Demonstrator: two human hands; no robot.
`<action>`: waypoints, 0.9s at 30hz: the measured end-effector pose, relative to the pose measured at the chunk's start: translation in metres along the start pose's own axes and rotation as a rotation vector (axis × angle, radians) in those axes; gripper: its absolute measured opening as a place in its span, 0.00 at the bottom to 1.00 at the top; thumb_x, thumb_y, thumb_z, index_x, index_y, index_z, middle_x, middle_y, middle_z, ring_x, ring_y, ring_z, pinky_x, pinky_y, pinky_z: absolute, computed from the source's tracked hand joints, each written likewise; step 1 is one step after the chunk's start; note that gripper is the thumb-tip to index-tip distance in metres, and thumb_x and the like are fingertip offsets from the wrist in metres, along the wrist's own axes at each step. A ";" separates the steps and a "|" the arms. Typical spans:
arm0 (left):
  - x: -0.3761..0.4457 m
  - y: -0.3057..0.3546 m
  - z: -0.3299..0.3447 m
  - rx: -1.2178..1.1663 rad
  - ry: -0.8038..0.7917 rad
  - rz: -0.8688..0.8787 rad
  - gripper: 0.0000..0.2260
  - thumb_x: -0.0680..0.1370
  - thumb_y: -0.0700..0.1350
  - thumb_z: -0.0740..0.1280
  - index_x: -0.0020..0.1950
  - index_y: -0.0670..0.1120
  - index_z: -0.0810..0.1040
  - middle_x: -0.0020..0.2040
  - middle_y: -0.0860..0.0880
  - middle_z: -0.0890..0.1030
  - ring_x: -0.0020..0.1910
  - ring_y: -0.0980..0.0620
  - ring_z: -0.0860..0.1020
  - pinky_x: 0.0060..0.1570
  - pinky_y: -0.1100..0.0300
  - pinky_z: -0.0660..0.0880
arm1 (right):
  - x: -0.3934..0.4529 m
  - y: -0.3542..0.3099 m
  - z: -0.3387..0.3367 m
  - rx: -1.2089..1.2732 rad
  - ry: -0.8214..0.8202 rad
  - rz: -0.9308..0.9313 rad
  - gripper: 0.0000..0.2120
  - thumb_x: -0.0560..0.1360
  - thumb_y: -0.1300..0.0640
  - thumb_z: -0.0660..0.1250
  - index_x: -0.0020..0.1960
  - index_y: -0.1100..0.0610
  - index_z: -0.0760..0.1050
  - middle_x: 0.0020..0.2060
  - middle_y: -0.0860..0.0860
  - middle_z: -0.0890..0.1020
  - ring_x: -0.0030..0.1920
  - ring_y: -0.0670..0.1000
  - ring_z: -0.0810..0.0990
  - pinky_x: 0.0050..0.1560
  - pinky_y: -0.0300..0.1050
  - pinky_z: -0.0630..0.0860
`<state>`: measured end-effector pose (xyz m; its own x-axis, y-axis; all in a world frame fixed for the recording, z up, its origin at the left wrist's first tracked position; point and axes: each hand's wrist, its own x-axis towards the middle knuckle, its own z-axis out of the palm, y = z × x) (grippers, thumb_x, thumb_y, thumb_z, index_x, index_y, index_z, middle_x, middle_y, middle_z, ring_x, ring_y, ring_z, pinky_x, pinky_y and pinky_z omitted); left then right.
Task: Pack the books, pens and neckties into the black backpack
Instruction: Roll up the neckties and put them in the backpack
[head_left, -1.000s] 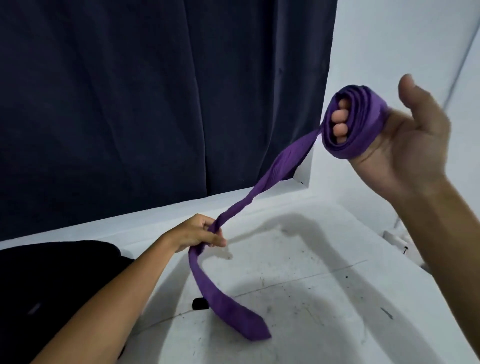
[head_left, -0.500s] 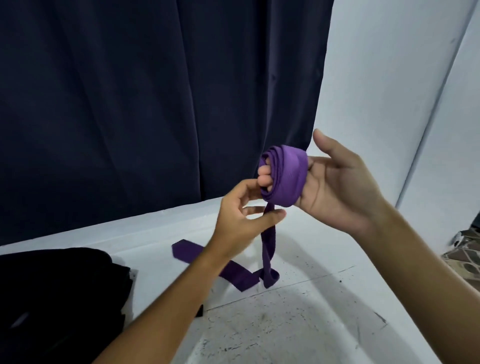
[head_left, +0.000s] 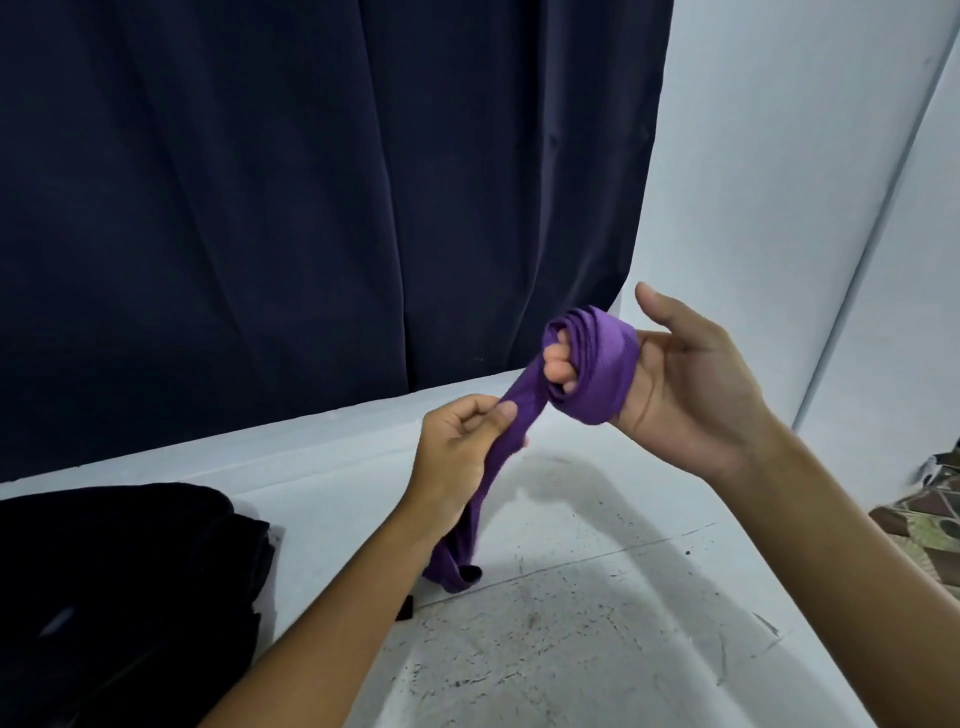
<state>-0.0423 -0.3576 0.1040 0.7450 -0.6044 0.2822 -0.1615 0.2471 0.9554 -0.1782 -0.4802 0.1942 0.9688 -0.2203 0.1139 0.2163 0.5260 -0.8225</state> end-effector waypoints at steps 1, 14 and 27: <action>0.004 0.000 -0.004 -0.022 0.040 -0.002 0.09 0.79 0.37 0.66 0.40 0.43 0.81 0.31 0.47 0.83 0.32 0.53 0.80 0.42 0.57 0.76 | -0.001 0.001 -0.001 -0.026 -0.018 0.050 0.28 0.79 0.45 0.55 0.51 0.70 0.81 0.44 0.64 0.83 0.41 0.58 0.84 0.43 0.47 0.82; 0.035 -0.001 -0.059 0.344 0.191 0.346 0.08 0.79 0.34 0.66 0.45 0.45 0.81 0.34 0.57 0.83 0.36 0.59 0.81 0.41 0.68 0.76 | -0.007 0.041 -0.010 -0.373 -0.056 0.244 0.18 0.77 0.52 0.61 0.49 0.68 0.79 0.41 0.65 0.83 0.36 0.58 0.83 0.41 0.48 0.82; -0.036 -0.017 -0.009 0.043 -0.052 -0.199 0.10 0.76 0.36 0.69 0.56 0.44 0.79 0.36 0.44 0.84 0.26 0.50 0.79 0.31 0.59 0.78 | 0.036 0.074 -0.040 -0.124 0.316 -0.266 0.14 0.80 0.66 0.61 0.64 0.68 0.73 0.50 0.59 0.83 0.51 0.55 0.83 0.52 0.47 0.82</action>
<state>-0.0607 -0.3334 0.0766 0.7311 -0.6763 0.0902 -0.0422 0.0871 0.9953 -0.1320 -0.4823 0.1156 0.7923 -0.5857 0.1708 0.4186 0.3182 -0.8506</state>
